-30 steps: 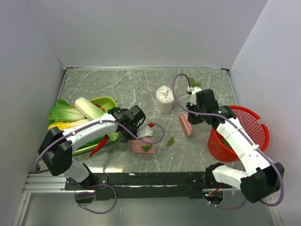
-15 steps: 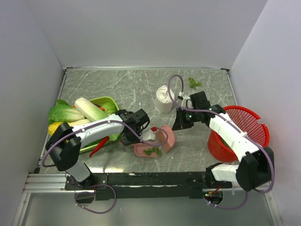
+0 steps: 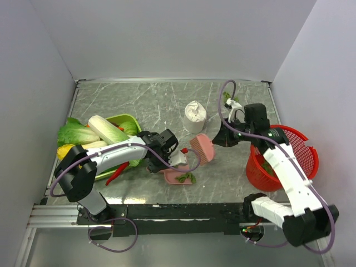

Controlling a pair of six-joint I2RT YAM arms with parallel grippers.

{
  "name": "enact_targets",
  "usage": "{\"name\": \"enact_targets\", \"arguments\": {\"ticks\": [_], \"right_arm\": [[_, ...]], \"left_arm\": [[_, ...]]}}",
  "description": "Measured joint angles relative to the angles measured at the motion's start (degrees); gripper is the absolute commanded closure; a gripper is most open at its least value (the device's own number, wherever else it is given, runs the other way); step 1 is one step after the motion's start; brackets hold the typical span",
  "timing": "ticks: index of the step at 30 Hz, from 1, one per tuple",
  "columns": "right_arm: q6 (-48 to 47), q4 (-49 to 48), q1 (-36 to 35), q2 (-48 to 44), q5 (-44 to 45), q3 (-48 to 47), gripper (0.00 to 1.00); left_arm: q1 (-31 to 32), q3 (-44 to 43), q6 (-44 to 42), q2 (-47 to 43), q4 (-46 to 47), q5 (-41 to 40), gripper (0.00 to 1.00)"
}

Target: Sweep away the paper scraps from the table

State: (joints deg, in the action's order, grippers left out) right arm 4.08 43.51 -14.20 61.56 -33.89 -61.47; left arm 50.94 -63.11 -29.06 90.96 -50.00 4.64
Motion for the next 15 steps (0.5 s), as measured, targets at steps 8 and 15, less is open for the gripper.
{"name": "enact_targets", "arguments": {"ticks": [8,15], "right_arm": [[-2.58,5.20,-0.07,-3.61,13.70,6.27,1.00],[-0.50,4.15,-4.85,1.77,12.66,7.26,1.00]], "left_arm": [[0.07,-0.35,-0.68,0.00,-3.17,-2.10,0.99],[1.11,-0.66,-0.68,-0.04,-5.84,-3.58,0.99]]}}
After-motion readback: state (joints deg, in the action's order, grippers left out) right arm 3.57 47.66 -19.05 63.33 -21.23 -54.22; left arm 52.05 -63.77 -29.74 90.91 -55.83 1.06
